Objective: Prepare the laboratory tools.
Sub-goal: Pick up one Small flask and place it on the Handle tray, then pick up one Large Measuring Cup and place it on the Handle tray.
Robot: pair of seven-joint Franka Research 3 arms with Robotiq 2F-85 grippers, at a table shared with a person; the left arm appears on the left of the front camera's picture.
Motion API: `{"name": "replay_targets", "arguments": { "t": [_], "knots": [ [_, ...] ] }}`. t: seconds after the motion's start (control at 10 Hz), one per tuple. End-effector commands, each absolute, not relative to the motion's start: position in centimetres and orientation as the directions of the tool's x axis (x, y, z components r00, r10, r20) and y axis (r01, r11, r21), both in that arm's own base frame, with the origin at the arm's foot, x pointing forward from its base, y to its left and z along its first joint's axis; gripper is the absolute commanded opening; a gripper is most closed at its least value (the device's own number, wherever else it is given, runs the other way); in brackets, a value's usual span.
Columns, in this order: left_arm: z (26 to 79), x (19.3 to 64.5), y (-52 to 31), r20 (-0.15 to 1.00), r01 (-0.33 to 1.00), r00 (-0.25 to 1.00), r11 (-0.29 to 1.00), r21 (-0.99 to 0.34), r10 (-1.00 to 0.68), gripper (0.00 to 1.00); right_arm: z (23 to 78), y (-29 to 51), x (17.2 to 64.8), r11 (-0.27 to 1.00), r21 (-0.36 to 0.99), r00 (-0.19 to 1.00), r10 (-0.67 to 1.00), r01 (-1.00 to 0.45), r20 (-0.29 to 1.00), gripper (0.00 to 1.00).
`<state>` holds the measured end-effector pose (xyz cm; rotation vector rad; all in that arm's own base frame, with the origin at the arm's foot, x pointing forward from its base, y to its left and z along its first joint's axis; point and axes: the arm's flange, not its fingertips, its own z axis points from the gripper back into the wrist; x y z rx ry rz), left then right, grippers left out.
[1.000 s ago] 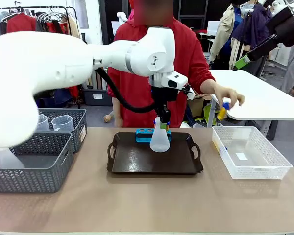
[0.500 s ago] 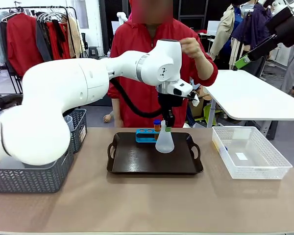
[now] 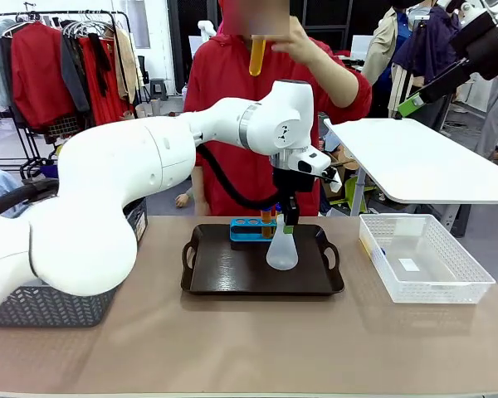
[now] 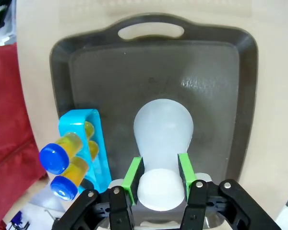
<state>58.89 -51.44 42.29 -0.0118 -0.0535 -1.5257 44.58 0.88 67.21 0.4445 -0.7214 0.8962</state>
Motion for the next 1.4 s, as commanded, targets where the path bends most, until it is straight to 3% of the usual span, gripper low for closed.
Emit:
{"name": "replay_targets", "arguments": {
  "t": [0.0,0.5,0.8,1.3],
  "knots": [
    [43.8,61.5,-53.5,0.032,1.0,0.018,0.019,0.022,-0.999,0.0,67.3,0.9,44.6,0.554,0.053,0.41,0.545,-0.831,0.731,1.0],
    [43.8,61.5,-53.6,0.037,1.0,0.015,0.015,0.014,-0.999,0.97,67.3,0.9,44.6,0.554,0.053,0.41,0.545,-0.831,0.731,1.0],
    [44.5,60.9,-53.2,0.037,1.0,0.029,0.03,0.008,-0.999,1.0,67.3,0.9,44.6,0.554,0.053,0.41,0.545,-0.831,0.731,1.0],
    [50.3,55.7,-49.5,0.043,0.994,0.089,0.091,0.067,-0.995,1.0,67.3,0.9,44.6,0.554,0.053,0.41,0.545,-0.831,0.731,1.0]
  ]
}}
